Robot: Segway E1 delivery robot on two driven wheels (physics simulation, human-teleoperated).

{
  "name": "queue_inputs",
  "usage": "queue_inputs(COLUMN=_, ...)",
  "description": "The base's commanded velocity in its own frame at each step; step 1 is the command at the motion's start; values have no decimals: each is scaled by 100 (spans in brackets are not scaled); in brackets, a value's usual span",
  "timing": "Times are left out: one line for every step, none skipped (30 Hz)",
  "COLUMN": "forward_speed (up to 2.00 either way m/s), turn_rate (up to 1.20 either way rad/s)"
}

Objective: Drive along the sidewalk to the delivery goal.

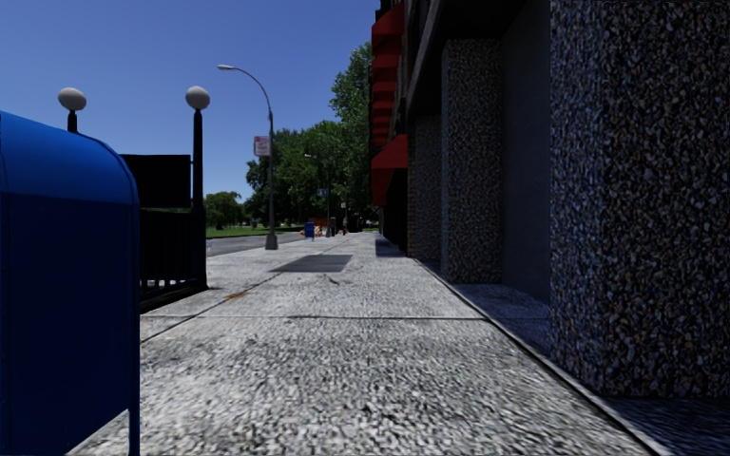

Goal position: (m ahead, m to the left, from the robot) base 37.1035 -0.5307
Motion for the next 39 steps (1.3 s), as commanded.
queue_inputs(forward_speed=200, turn_rate=-24)
queue_inputs(forward_speed=200, turn_rate=-32)
queue_inputs(forward_speed=200, turn_rate=0)
queue_inputs(forward_speed=200, turn_rate=0)
queue_inputs(forward_speed=200, turn_rate=0)
queue_inputs(forward_speed=200, turn_rate=0)
queue_inputs(forward_speed=200, turn_rate=0)
queue_inputs(forward_speed=200, turn_rate=0)
queue_inputs(forward_speed=200, turn_rate=0)
queue_inputs(forward_speed=200, turn_rate=0)
queue_inputs(forward_speed=200, turn_rate=0)
queue_inputs(forward_speed=200, turn_rate=0)
queue_inputs(forward_speed=200, turn_rate=0)
queue_inputs(forward_speed=200, turn_rate=0)
queue_inputs(forward_speed=200, turn_rate=0)
queue_inputs(forward_speed=200, turn_rate=0)
queue_inputs(forward_speed=200, turn_rate=0)
queue_inputs(forward_speed=200, turn_rate=0)
queue_inputs(forward_speed=200, turn_rate=0)
queue_inputs(forward_speed=200, turn_rate=0)
queue_inputs(forward_speed=200, turn_rate=0)
queue_inputs(forward_speed=200, turn_rate=0)
queue_inputs(forward_speed=200, turn_rate=0)
queue_inputs(forward_speed=200, turn_rate=0)
queue_inputs(forward_speed=200, turn_rate=0)
queue_inputs(forward_speed=200, turn_rate=0)
queue_inputs(forward_speed=200, turn_rate=0)
queue_inputs(forward_speed=200, turn_rate=0)
queue_inputs(forward_speed=200, turn_rate=0)
queue_inputs(forward_speed=200, turn_rate=0)
queue_inputs(forward_speed=200, turn_rate=0)
queue_inputs(forward_speed=200, turn_rate=0)
queue_inputs(forward_speed=200, turn_rate=0)
queue_inputs(forward_speed=200, turn_rate=0)
queue_inputs(forward_speed=200, turn_rate=0)
queue_inputs(forward_speed=200, turn_rate=0)
queue_inputs(forward_speed=200, turn_rate=0)
queue_inputs(forward_speed=200, turn_rate=0)
queue_inputs(forward_speed=200, turn_rate=0)
